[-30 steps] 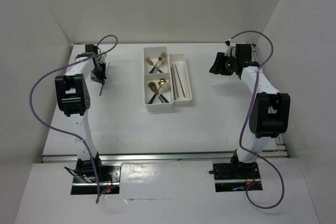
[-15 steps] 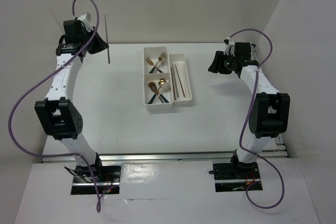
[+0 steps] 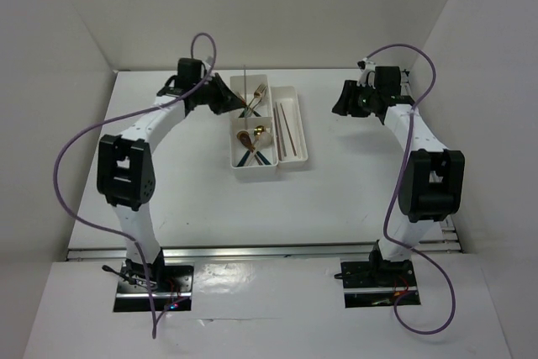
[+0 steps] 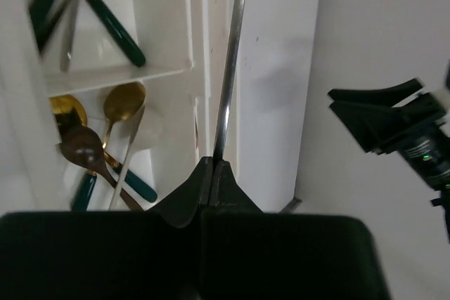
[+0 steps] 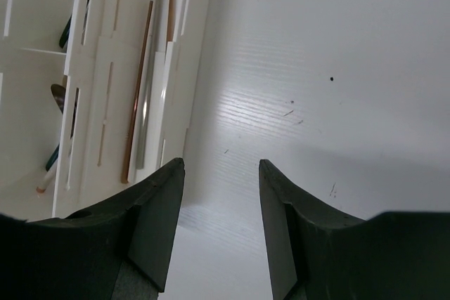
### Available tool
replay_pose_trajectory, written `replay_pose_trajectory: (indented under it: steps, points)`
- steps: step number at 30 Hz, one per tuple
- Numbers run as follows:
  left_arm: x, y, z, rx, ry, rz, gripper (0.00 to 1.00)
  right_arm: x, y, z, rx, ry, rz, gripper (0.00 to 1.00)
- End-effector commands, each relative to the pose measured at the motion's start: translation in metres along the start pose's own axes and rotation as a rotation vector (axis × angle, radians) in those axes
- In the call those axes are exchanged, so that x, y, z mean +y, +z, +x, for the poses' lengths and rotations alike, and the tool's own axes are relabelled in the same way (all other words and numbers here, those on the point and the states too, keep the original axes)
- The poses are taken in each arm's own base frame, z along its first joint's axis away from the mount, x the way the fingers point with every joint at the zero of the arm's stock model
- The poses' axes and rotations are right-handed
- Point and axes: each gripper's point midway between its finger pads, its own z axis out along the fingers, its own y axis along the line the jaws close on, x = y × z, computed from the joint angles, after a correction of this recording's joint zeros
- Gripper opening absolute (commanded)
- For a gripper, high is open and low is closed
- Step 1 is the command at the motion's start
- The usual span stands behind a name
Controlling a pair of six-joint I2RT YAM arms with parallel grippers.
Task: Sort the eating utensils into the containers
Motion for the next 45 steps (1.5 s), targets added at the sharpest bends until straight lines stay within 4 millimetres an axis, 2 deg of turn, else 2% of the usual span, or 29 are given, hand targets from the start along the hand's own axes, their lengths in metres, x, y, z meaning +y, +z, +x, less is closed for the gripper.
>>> replay_pose_trajectory:
  steps: [1,7,11,17,18,20,23,24,29,30,31,38,39,40,42,44,45]
  points:
    - [-0.032,0.022,0.020,0.079,-0.068,0.087,0.00,0.013,-0.018,-0.012,-0.046,-0.040,-0.006,0.54]
    - [-0.051,0.053,0.043,0.125,-0.067,0.115,0.00,0.010,-0.023,-0.001,-0.040,-0.036,0.015,0.54]
    - [-0.045,0.066,0.057,0.155,-0.058,0.093,0.00,0.010,-0.024,0.005,-0.032,-0.032,0.016,0.54]
    - [-0.020,0.082,0.062,0.161,-0.073,0.037,0.00,0.010,-0.024,0.005,-0.032,-0.032,0.016,0.54]
    - [-0.023,0.084,0.061,0.148,-0.067,0.025,0.00,0.010,-0.024,0.005,-0.032,-0.032,0.016,0.54]
    - [-0.014,0.090,0.062,0.150,-0.063,0.002,0.00,0.010,-0.024,0.005,-0.032,-0.032,0.016,0.54]
    - [-0.019,0.095,0.061,0.141,-0.050,0.012,0.00,0.010,-0.024,0.005,-0.032,-0.032,0.016,0.54]
    - [-0.014,0.101,0.061,0.146,-0.055,0.004,0.00,0.008,-0.021,0.007,-0.023,-0.029,0.017,0.54]
    - [-0.028,0.108,0.073,0.166,-0.059,0.034,0.00,0.008,-0.021,0.007,-0.023,-0.029,0.017,0.54]
    - [-0.032,0.109,0.070,0.155,-0.059,0.049,0.00,0.008,-0.021,0.007,-0.023,-0.029,0.017,0.54]
    - [-0.031,0.114,0.078,0.171,-0.069,0.044,0.00,0.008,-0.021,0.007,-0.023,-0.029,0.017,0.54]
    - [-0.035,0.124,0.092,0.186,-0.093,0.046,0.00,0.008,-0.021,0.007,-0.023,-0.038,0.017,0.54]
    - [-0.031,0.127,0.094,0.191,-0.097,0.039,0.03,0.008,-0.021,0.007,-0.023,-0.038,0.017,0.54]
    - [-0.032,0.127,0.094,0.191,-0.106,0.038,0.10,0.005,-0.019,0.009,-0.016,-0.034,0.027,0.54]
    - [-0.031,0.130,0.092,0.184,-0.101,0.049,0.30,0.005,-0.019,0.009,-0.016,-0.034,0.027,0.54]
    - [-0.034,0.131,0.097,0.192,-0.096,0.051,0.31,0.005,-0.019,0.009,-0.016,-0.034,0.027,0.54]
    - [-0.038,0.131,0.094,0.186,-0.091,0.061,0.36,0.005,-0.019,0.009,-0.016,-0.034,0.027,0.54]
